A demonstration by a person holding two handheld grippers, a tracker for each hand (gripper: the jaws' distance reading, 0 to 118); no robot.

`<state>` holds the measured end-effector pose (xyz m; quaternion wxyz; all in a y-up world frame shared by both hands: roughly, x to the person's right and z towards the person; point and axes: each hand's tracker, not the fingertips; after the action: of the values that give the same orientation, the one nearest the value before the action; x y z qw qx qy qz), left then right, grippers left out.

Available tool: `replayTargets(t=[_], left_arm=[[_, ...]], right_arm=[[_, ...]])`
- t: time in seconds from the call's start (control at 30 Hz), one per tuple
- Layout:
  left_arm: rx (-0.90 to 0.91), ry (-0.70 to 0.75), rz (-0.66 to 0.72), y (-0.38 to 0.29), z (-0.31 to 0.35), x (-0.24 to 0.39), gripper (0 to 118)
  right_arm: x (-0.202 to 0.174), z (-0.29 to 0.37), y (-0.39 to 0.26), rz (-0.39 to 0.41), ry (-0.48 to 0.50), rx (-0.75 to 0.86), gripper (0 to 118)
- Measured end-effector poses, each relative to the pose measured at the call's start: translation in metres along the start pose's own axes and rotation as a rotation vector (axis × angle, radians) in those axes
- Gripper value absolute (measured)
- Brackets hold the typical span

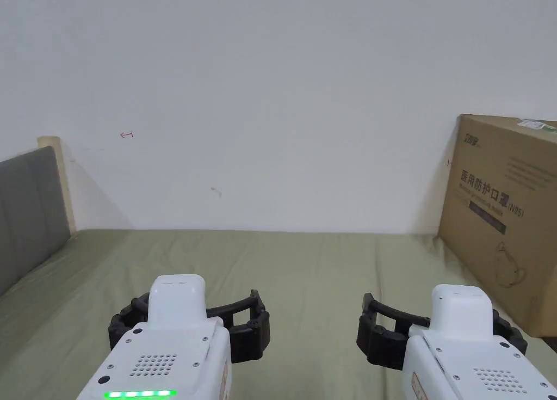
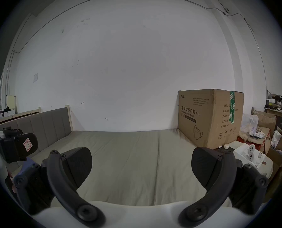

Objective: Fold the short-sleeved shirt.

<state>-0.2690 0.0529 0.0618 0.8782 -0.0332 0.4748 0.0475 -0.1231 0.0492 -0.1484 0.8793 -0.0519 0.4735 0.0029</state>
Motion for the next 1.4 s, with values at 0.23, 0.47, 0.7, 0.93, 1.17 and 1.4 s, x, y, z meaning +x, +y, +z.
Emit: replayTargets(t=[0.23, 0.47, 0.7, 0.93, 1.17, 1.4], left_arm=[[0.001, 0.003, -0.006, -0.0010, -0.0004, 0.0001, 118], [0.013, 0.016, -0.019, -0.0006, 0.0010, 0.0015, 118], [0.019, 0.012, -0.018, 0.0022, 0.0026, 0.0017, 118], [0.002, 0.006, -0.012, 0.0015, 0.0028, 0.0002, 118], [-0.006, 0.002, -0.016, 0.0004, 0.0048, 0.0001, 118], [-0.004, 0.004, -0.021, 0.0005, 0.0058, 0.0004, 118]], right_arm=[[-0.0017, 0.0023, 0.0030, -0.003, 0.002, -0.009, 118], [-0.0011, 0.0030, 0.0035, -0.015, 0.014, -0.004, 118], [-0.0018, 0.0018, 0.0019, -0.012, 0.013, -0.006, 118], [-0.0004, 0.0022, 0.0008, -0.023, 0.010, -0.012, 118], [0.0004, 0.0025, -0.0010, -0.032, 0.004, -0.014, 118], [-0.0021, 0.0048, 0.0001, -0.027, 0.009, -0.011, 118]])
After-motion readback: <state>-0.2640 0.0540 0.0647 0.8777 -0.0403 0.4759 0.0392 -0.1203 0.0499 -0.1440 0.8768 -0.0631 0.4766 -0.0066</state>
